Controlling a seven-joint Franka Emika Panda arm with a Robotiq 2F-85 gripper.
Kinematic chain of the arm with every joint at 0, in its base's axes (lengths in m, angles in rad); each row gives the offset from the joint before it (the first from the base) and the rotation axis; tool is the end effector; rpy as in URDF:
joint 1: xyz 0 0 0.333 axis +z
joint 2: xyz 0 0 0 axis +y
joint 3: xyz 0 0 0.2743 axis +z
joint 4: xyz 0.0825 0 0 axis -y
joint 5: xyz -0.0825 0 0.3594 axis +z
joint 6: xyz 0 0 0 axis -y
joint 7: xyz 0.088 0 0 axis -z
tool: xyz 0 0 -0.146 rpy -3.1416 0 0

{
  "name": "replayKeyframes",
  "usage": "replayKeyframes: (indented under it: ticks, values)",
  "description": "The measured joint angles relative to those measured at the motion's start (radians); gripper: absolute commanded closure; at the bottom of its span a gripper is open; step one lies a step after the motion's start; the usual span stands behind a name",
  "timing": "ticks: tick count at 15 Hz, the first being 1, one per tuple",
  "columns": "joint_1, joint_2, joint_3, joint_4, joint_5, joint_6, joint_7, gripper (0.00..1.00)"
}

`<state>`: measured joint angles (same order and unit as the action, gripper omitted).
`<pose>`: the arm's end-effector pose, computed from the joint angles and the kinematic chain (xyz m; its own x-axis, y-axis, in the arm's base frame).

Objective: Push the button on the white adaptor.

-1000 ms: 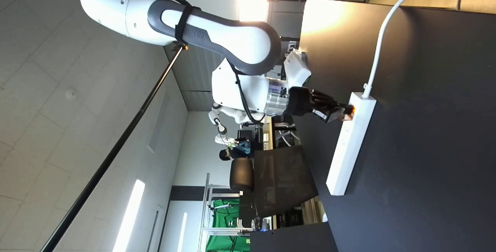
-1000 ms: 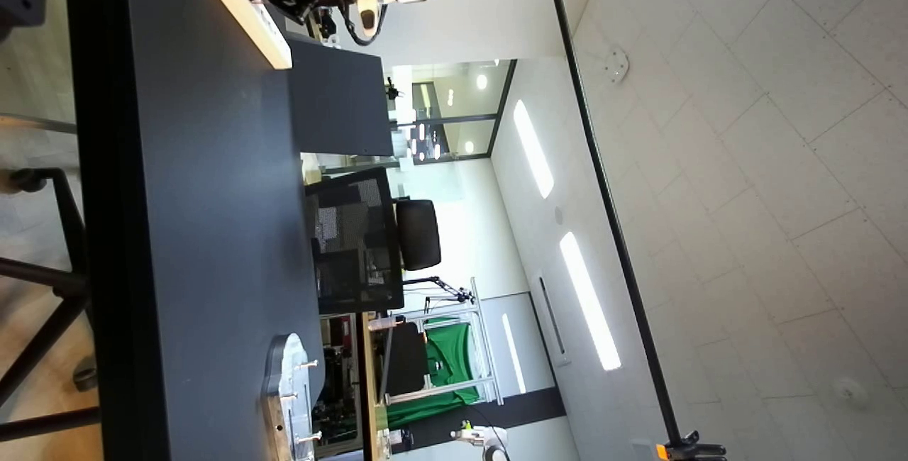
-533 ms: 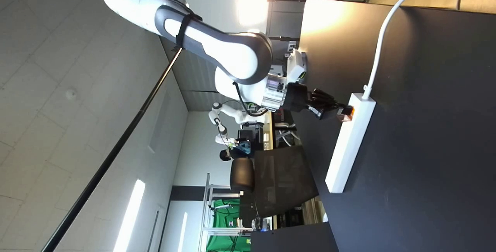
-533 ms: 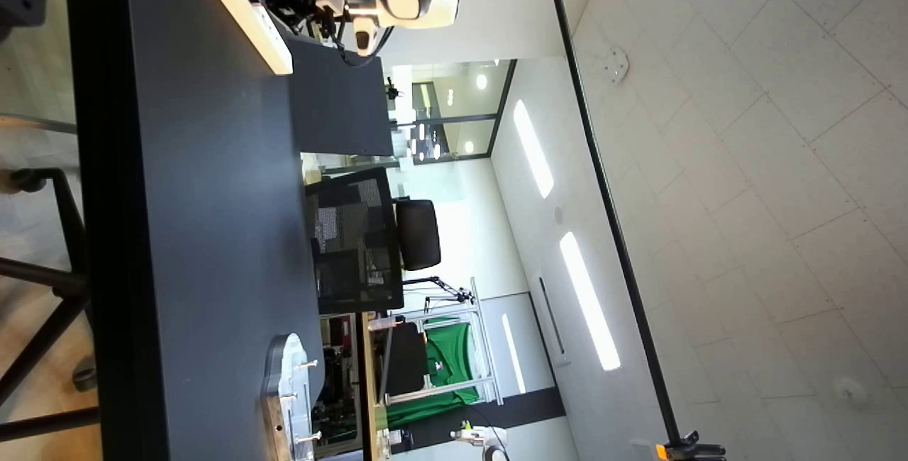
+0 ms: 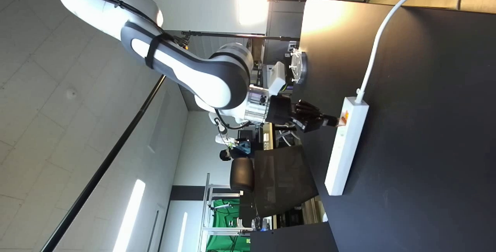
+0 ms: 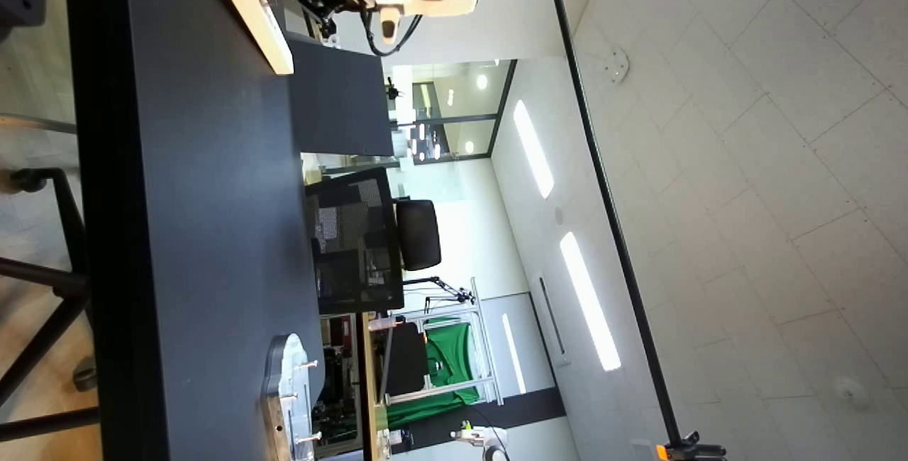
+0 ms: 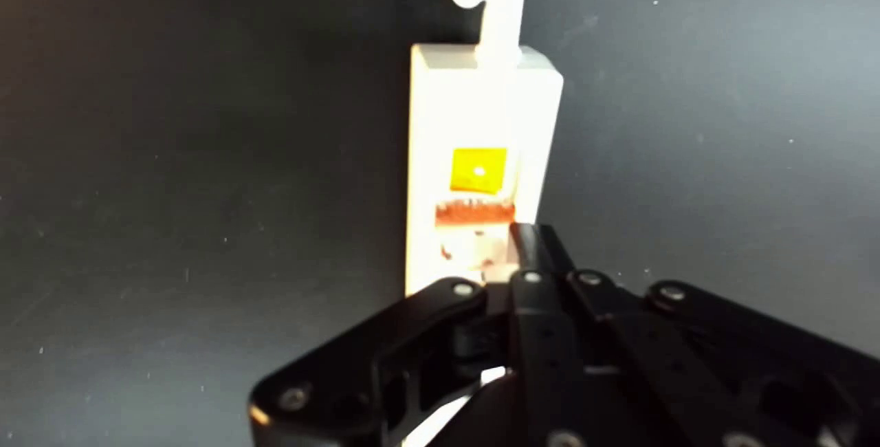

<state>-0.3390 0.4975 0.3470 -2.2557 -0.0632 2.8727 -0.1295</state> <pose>0.5273 0.0222 0.1154 0.9767 0.1337 0.1679 0.1543 -0.9812 -0.1162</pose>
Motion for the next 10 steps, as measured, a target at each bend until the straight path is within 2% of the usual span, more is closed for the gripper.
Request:
replayKeyframes:
  ticks: [1,2,3,4,7,10]
  values:
    - [0.048,-0.033,-0.031,0.0,0.007,-0.014,0.001,1.0]
    - [0.096,-0.065,-0.065,0.0,0.008,-0.031,0.004,0.74]
    - [0.14,-0.092,-0.099,-0.001,0.008,-0.048,0.005,0.74]
    - [0.183,-0.114,-0.135,-0.001,0.003,-0.065,0.009,0.69]
    - [0.301,-0.147,-0.25,-0.001,-0.042,-0.107,0.04,0.46]
    - [0.368,-0.15,-0.326,-0.001,-0.1,-0.135,0.08,0.27]
